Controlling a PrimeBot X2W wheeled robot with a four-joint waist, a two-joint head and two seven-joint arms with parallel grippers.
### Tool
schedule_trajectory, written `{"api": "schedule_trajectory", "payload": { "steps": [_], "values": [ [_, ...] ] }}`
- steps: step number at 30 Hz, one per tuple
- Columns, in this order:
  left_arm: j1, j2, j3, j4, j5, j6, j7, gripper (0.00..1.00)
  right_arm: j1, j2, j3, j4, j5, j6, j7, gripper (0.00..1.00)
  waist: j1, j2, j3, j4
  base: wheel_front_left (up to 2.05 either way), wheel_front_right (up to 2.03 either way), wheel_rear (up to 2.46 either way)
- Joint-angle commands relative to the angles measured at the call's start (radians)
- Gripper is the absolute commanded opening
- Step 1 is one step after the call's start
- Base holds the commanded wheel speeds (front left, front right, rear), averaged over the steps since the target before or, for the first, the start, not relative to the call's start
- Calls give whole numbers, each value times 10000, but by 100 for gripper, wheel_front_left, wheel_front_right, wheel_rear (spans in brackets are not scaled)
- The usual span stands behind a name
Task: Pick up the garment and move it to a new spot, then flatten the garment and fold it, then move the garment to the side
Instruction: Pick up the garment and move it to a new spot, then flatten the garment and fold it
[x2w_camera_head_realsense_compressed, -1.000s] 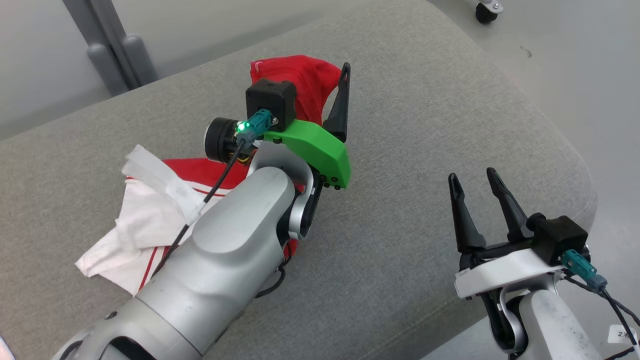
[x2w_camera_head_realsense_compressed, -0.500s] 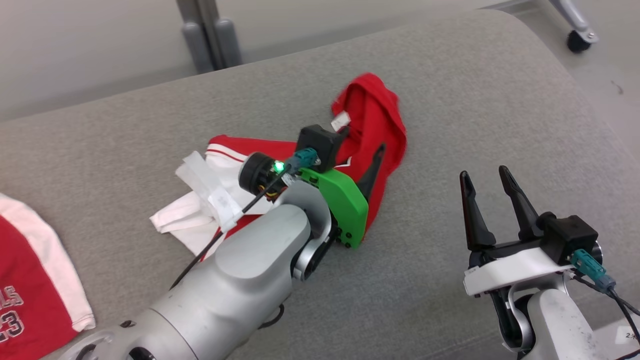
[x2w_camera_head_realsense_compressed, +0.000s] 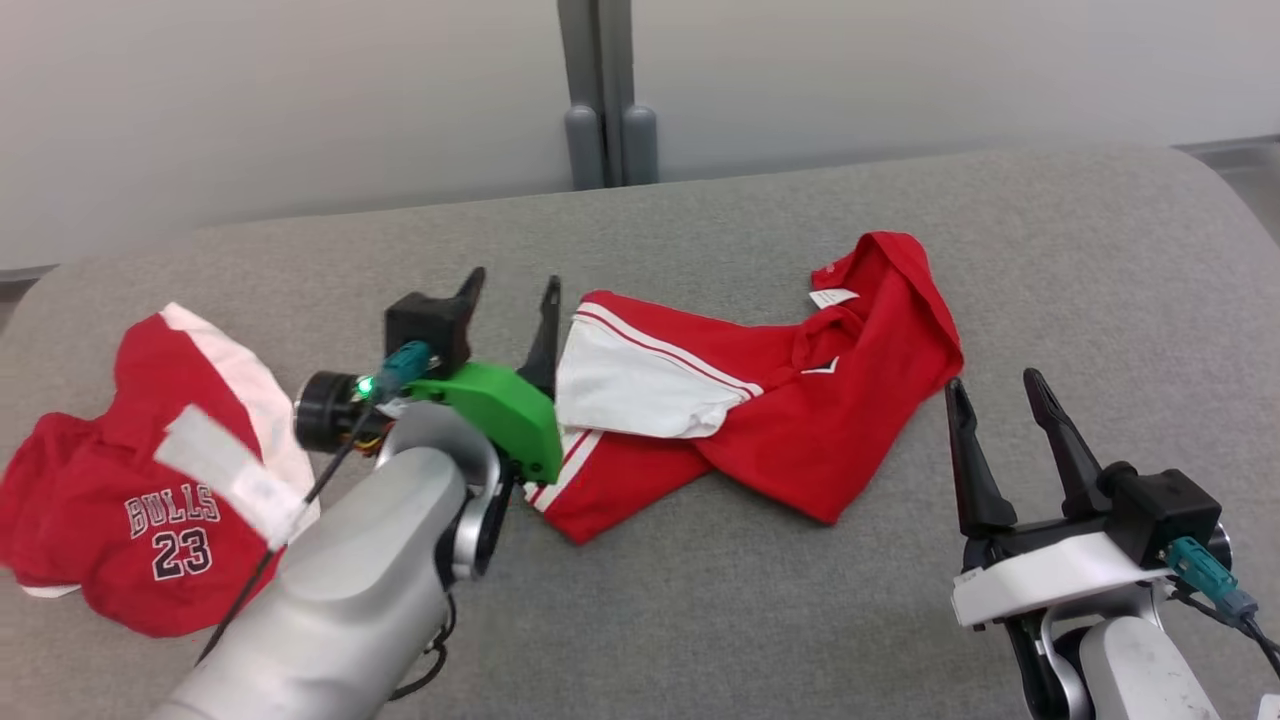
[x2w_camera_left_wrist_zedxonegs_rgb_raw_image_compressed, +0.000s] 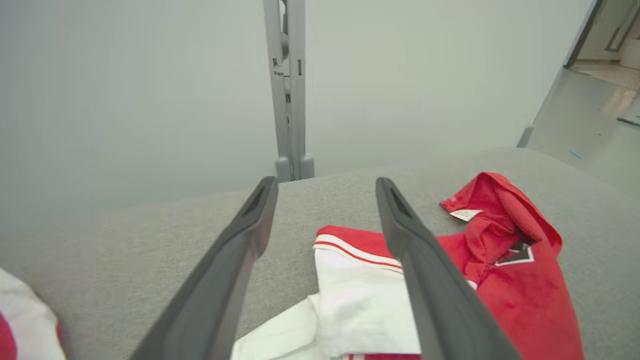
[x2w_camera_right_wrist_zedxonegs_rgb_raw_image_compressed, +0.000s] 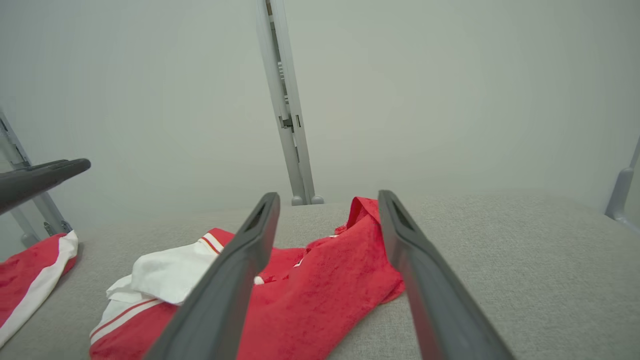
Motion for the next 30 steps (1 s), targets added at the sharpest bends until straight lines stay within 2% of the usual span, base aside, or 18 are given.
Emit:
{"api": "schedule_trajectory", "payload": {
  "steps": [1, 5, 9, 16, 19, 26, 30],
  "values": [
    [542, 215, 363, -447, 347, 55, -37, 100, 178, -65, -66, -70, -18, -3, -31, 100, 0, 0, -366, 531, 0, 0, 0],
    [2202, 920, 1984, -2249, 1424, 195, -32, 100, 398, -85, -197, -183, -46, -3, -31, 100, 0, 0, -418, 761, 0, 0, 0],
    [3963, 976, 3307, -3700, 2788, 195, -31, 100, 595, -99, -206, -231, -97, -3, -33, 100, 0, 0, -437, 886, 0, 0, 0],
    [6030, 153, 5063, -4982, 4528, -146, -34, 100, 802, -99, -71, -270, -153, -3, -31, 100, 0, 0, -472, 896, 0, 0, 0],
    [6554, -314, 5695, -5161, 5045, -467, -34, 100, 818, -102, -20, -249, -165, -3, -31, 100, 0, 0, -460, 902, 0, 0, 0],
    [6830, -951, 6442, -4908, 5842, -1228, -35, 100, 676, -453, 565, -190, -58, -3, -33, 100, 0, 0, -311, 1085, 0, 0, 0],
    [6592, -1163, 6644, -4684, 6095, -1527, -35, 100, 323, -992, 1422, 29, -13, -3, -31, 100, 0, 0, 43, 1392, 0, 0, 0]
  ]
}}
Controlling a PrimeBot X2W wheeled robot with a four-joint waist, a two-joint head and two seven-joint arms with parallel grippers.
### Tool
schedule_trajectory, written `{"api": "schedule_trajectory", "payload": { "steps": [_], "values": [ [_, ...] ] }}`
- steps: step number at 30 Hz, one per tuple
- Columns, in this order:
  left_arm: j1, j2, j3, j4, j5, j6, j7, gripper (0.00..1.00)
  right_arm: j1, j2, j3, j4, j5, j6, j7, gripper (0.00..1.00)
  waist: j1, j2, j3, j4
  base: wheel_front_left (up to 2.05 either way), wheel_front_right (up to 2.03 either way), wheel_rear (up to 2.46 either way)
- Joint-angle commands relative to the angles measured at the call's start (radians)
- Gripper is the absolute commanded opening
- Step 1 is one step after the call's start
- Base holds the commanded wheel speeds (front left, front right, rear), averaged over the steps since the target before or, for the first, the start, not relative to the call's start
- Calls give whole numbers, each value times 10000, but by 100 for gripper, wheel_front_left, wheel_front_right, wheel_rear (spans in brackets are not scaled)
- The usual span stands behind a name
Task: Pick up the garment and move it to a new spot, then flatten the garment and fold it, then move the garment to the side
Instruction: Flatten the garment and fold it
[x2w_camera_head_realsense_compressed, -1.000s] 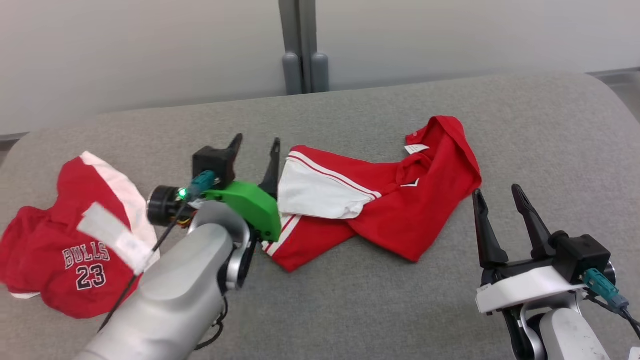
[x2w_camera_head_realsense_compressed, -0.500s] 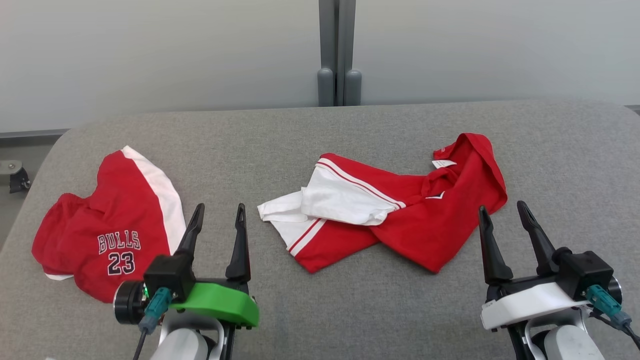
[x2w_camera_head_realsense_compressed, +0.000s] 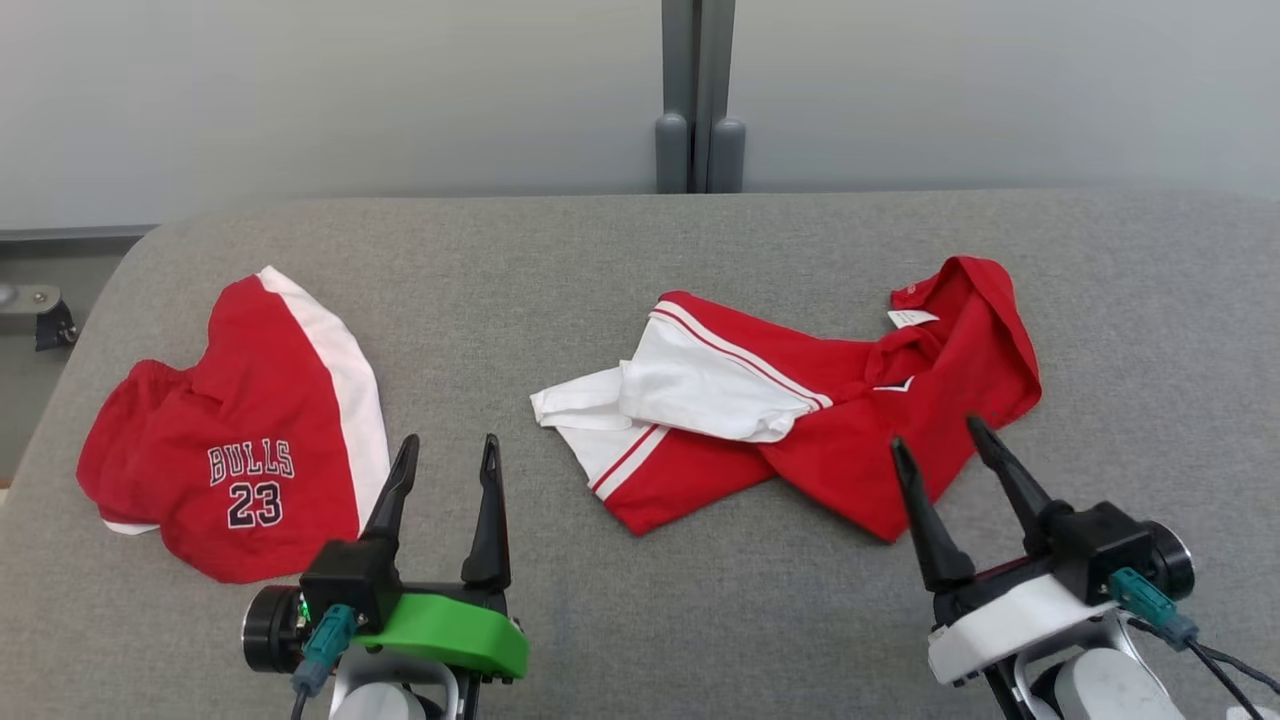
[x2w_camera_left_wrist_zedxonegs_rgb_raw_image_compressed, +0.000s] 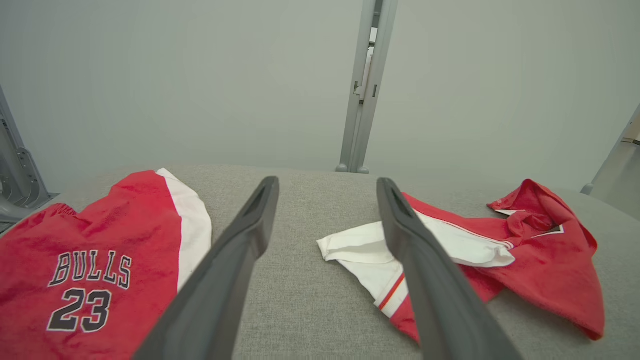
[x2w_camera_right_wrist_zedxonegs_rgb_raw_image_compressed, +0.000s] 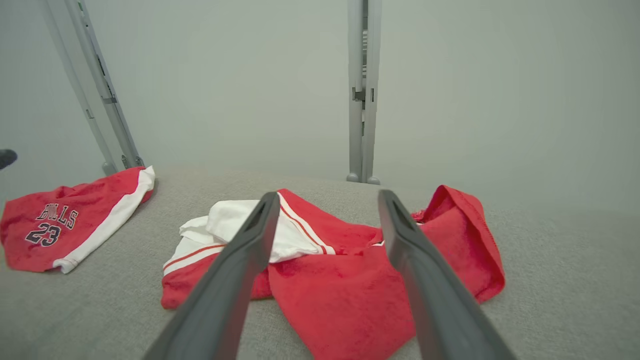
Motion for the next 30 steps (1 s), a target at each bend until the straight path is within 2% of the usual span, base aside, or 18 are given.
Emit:
{"api": "schedule_trajectory", "payload": {
  "steps": [1, 9, 12, 18, 23, 24, 25, 26, 30],
  "values": [
    [-165, -58, 89, 53, 78, -95, -8, 100, -291, -324, 399, 190, 54, -3, -30, 100, 0, 0, 371, 321, 0, 0, 0],
    [-564, -206, -80, 475, 51, -359, -9, 100, -1994, -1839, 2385, 1692, 250, -9, 438, 100, 0, 0, 1361, 1273, 0, 0, 0],
    [-703, -212, -232, 387, -289, -232, -9, 100, -2635, -2369, 3020, 2252, -185, -8, 567, 100, 0, 0, 1626, 1607, 0, 0, 0],
    [-879, -214, -487, 320, -568, -61, -9, 100, -3498, -2601, 3515, 3395, -221, -9, 502, 100, 0, 0, 1941, 2185, 0, 0, 0],
    [-900, -216, -598, 327, -694, 7, -9, 100, -3903, -2538, 3632, 4130, -86, -9, 399, 100, 0, 0, 2018, 2432, 0, 0, 0],
    [-885, -216, -621, 334, -703, 19, -9, 100, -3949, -2506, 3627, 4270, -8, -9, 382, 94, 0, 0, 2014, 2457, 0, 0, 0],
    [-853, -216, -642, 338, -736, 53, -9, 100, -4037, -2418, 3602, 4438, 212, -9, 318, 27, 0, 0, 2009, 2479, 0, 0, 0],
    [-834, -217, -646, 344, -755, 66, -9, 100, -4059, -2379, 3575, 4486, 335, -9, 292, 0, 0, 0, 1996, 2479, 0, 0, 0],
    [-738, -217, -669, 429, -783, 78, -9, 100, -4139, -2276, 3505, 4554, 749, -9, 187, 0, 0, 0, 1859, 2410, 0, 0, 0]
  ]
}}
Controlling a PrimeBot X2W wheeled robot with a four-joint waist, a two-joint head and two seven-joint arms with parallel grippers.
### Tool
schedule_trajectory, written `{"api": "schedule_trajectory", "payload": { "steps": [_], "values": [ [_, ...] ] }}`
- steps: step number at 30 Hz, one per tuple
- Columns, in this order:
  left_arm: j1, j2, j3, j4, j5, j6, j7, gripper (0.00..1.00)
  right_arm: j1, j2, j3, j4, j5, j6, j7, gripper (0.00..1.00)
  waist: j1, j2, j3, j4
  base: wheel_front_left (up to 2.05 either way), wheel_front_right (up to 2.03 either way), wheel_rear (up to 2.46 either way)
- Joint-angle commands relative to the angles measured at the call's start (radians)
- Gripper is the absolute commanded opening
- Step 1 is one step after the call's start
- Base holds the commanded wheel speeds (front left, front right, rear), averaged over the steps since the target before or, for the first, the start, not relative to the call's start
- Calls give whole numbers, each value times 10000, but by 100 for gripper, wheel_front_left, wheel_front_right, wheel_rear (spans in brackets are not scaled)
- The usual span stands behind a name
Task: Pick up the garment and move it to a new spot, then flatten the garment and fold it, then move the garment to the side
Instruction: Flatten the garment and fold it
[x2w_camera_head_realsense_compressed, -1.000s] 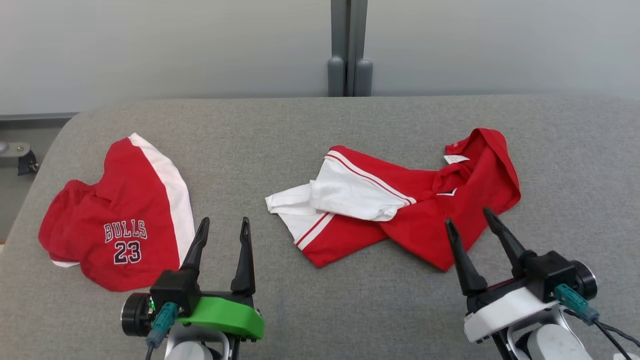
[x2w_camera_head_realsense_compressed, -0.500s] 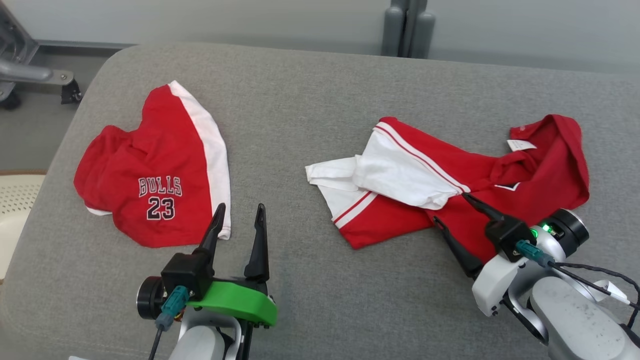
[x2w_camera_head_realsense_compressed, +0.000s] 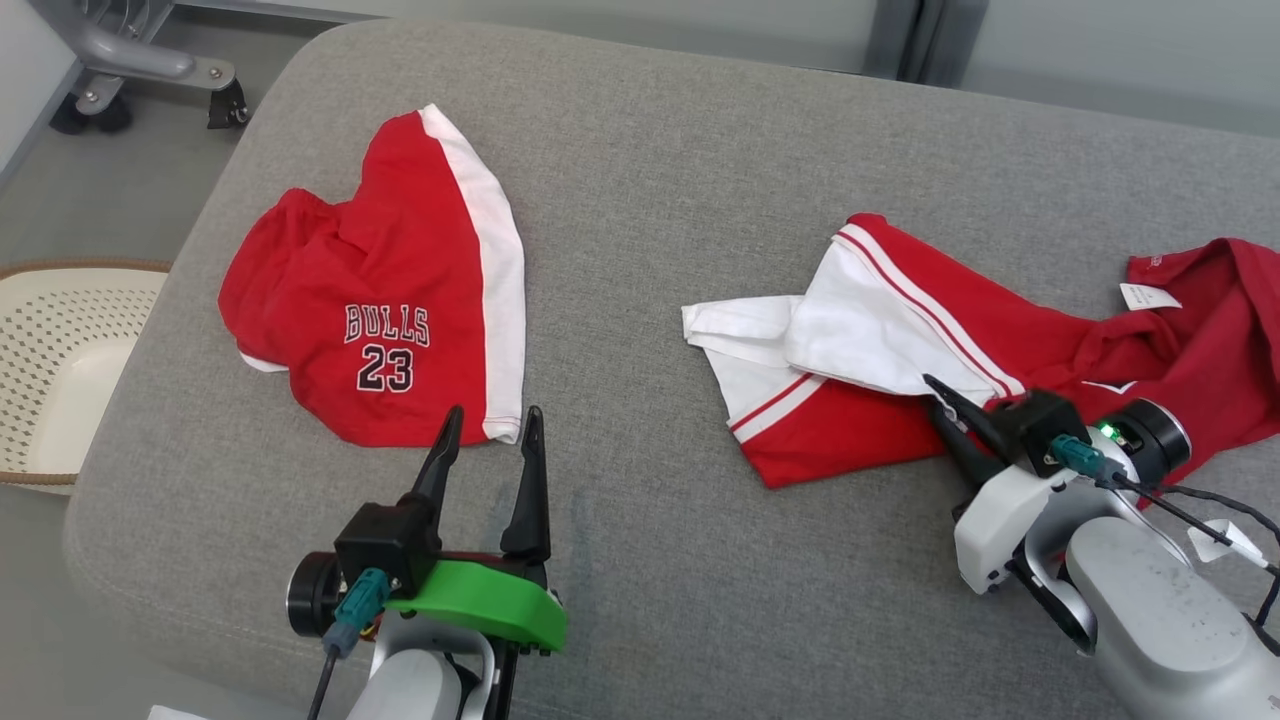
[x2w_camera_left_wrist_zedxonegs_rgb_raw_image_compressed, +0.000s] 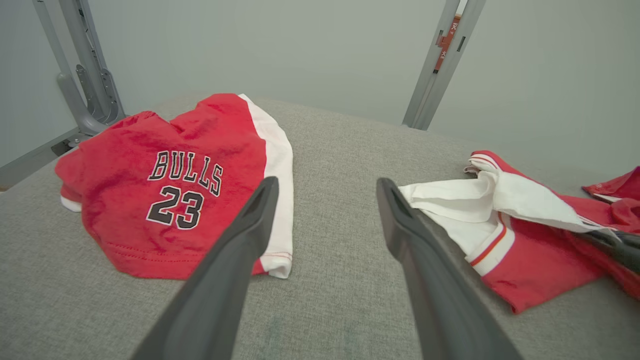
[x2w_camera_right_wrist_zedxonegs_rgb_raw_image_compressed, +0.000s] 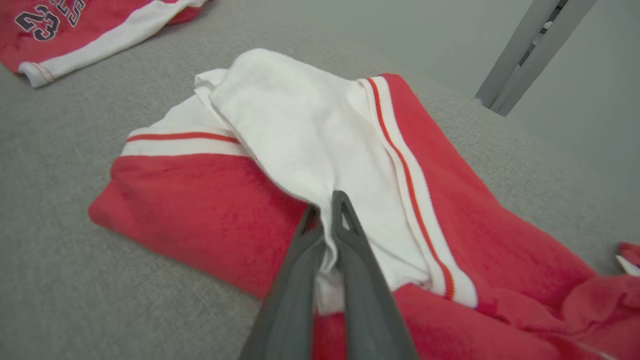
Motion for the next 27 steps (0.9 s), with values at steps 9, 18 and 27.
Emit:
{"api": "schedule_trajectory", "payload": {
  "steps": [9, 18, 27],
  "values": [
    [116, 6, -87, 176, -123, -1, -9, 100, -121, -354, -261, -700, 1627, -17, 263, 0, 0, 0, -427, -317, 0, 0, 0],
    [-255, 7, -452, -12, -386, 63, -9, 100, -1261, -1568, -1173, -1126, 3497, -17, 2214, 0, 0, 0, 40, 38, 0, 0, 0],
    [-432, 7, -533, 20, -511, 196, -9, 100, -2657, -2516, -1246, 784, 3037, -15, 3796, 100, 0, 0, 453, 434, 0, 0, 0]
  ]
}}
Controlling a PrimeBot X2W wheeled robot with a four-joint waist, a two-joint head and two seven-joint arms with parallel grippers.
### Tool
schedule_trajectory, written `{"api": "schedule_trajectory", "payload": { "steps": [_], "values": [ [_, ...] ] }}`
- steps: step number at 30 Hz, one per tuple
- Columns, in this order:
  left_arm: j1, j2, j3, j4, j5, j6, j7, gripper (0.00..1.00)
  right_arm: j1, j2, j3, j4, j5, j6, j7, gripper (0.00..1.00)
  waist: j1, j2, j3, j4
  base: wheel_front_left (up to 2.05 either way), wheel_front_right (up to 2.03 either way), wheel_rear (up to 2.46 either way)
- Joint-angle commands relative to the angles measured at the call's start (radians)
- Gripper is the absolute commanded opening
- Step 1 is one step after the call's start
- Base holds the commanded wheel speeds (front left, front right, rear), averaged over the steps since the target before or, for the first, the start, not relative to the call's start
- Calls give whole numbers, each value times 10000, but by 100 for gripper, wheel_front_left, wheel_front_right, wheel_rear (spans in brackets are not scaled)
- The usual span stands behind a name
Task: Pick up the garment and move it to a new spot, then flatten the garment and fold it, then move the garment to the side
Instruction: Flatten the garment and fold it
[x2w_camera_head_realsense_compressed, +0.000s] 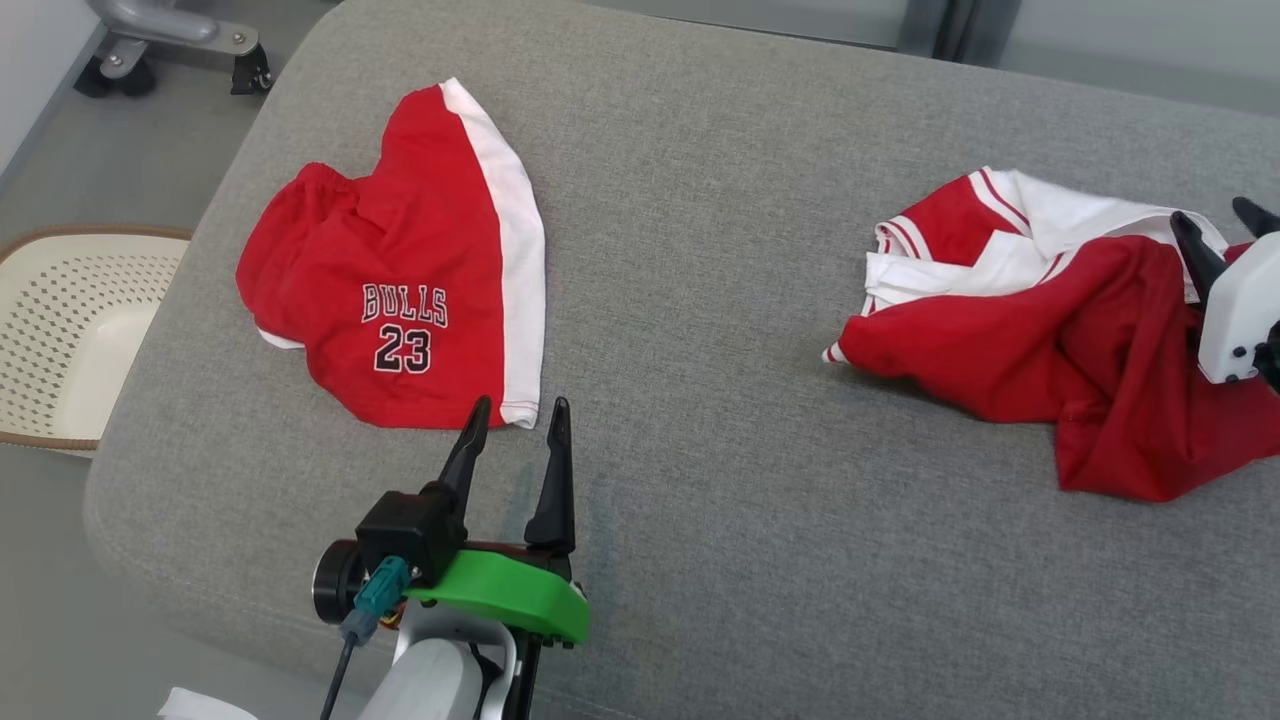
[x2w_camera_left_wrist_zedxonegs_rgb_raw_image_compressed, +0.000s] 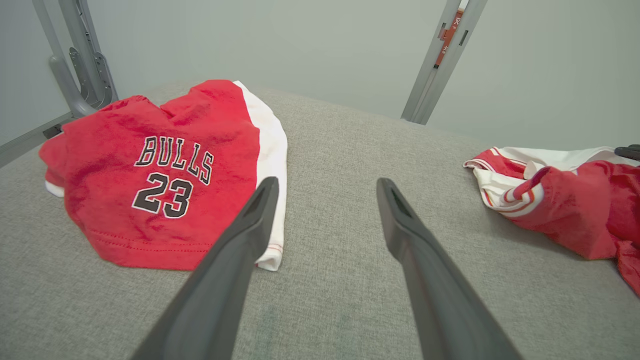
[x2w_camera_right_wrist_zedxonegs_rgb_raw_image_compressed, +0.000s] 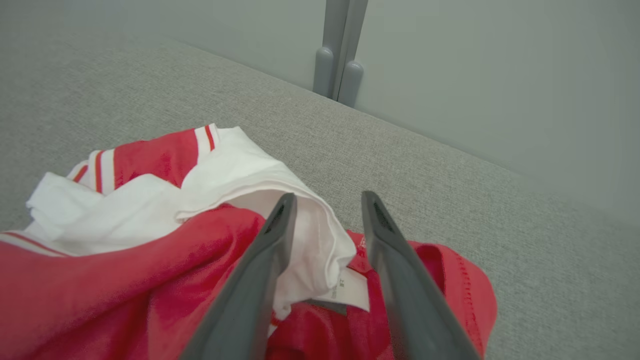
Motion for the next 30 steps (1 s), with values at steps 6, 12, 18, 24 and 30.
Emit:
{"api": "schedule_trajectory", "payload": {
  "steps": [6, 12, 18, 24, 30],
  "values": [
    [-185, 14, 347, 149, 251, 24, -9, 100, -316, 860, -205, 770, -776, -15, -1230, 100, 0, -1, -286, -460, 0, 0, 0],
    [-103, 22, 885, 172, 402, -34, -9, 100, 477, 1669, -438, 301, -796, -15, -2829, 100, 0, -1, -922, -1477, 0, 0, 0],
    [7, 23, 1454, 95, 376, -83, -9, 100, 2136, 2253, -860, -833, -680, -15, -3812, 100, 0, -1, -1499, -2540, 0, 0, 0],
    [211, 22, 2022, 10, 257, -54, -9, 100, 4173, 3055, -1820, -2257, -972, -15, -4072, 100, 0, -1, -1877, -3357, 0, 0, 0],
    [394, 23, 2364, 4, 214, -79, -9, 100, 5696, 3974, -2628, -3311, -1490, -14, -4097, 100, 0, -1, -1936, -3955, 0, 0, 0]
  ]
}}
